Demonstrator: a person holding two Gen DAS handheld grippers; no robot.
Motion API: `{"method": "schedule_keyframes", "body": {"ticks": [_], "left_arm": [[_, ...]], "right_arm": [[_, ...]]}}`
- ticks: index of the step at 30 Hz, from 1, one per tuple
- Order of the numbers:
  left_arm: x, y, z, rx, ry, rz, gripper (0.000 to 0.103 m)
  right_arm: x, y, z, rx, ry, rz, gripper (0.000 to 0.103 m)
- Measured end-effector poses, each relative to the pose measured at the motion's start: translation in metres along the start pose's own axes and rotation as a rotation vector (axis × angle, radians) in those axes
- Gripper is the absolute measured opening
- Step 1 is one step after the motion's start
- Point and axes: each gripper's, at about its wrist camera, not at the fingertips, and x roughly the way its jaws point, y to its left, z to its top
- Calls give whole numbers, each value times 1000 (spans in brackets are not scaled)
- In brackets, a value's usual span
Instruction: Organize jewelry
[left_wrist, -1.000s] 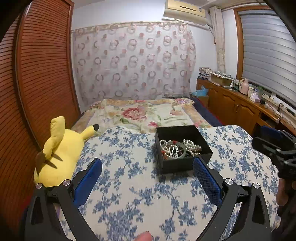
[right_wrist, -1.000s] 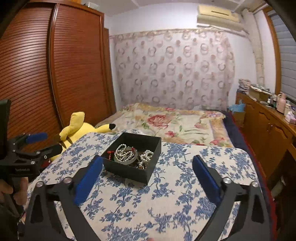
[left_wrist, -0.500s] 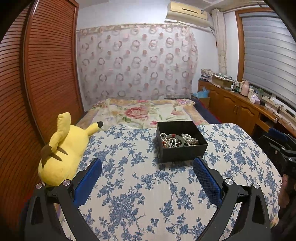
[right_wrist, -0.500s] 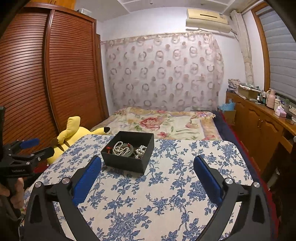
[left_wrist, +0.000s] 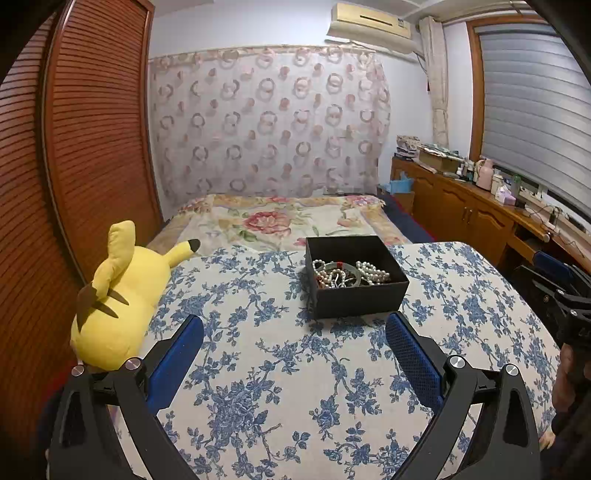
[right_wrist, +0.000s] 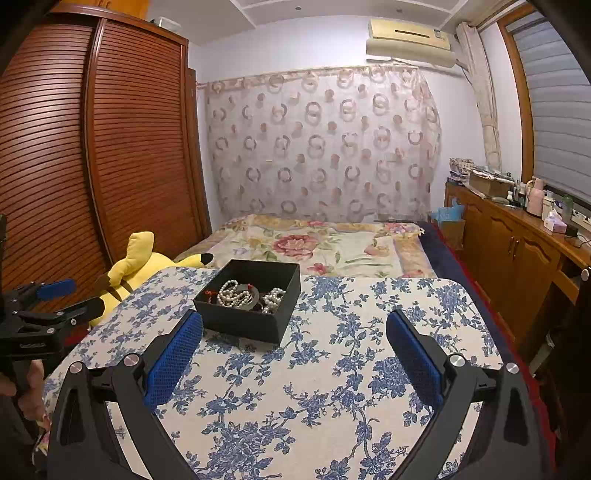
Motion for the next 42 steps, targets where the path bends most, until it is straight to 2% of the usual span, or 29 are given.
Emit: {"method": "schedule_keyframes", "body": {"ticks": [42], "left_arm": [[-4, -9, 5, 4, -12, -9, 95]], "right_arm": [[0, 0, -4, -3, 0, -6, 100]]}}
